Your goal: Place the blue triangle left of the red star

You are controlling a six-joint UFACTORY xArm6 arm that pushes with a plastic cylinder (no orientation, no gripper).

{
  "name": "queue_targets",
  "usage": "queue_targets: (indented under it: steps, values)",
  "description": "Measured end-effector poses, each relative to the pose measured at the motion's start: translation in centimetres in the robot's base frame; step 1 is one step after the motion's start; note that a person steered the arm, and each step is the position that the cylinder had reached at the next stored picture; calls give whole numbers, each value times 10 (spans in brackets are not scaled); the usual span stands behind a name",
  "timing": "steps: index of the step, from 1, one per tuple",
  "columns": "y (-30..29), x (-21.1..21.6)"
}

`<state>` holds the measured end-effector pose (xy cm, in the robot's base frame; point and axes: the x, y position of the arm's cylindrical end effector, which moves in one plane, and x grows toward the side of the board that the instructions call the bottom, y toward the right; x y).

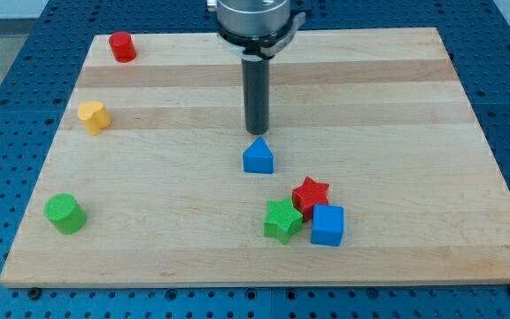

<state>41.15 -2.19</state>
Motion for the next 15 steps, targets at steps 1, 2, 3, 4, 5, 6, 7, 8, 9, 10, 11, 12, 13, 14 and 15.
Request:
queue_targets:
  steps: [1,2,3,4,5,6,7,8,9,10,11,12,13,14,15]
  values:
    - [-5,37]
    - [6,61]
    - [7,64]
    - [3,50]
    - [12,18]
    - [14,28]
    - [14,49]
    - [14,64]
    - [14,77]
    - [14,80]
    - [14,80]
    - [28,83]
    - [40,87]
    - [47,97]
    - [41,90]
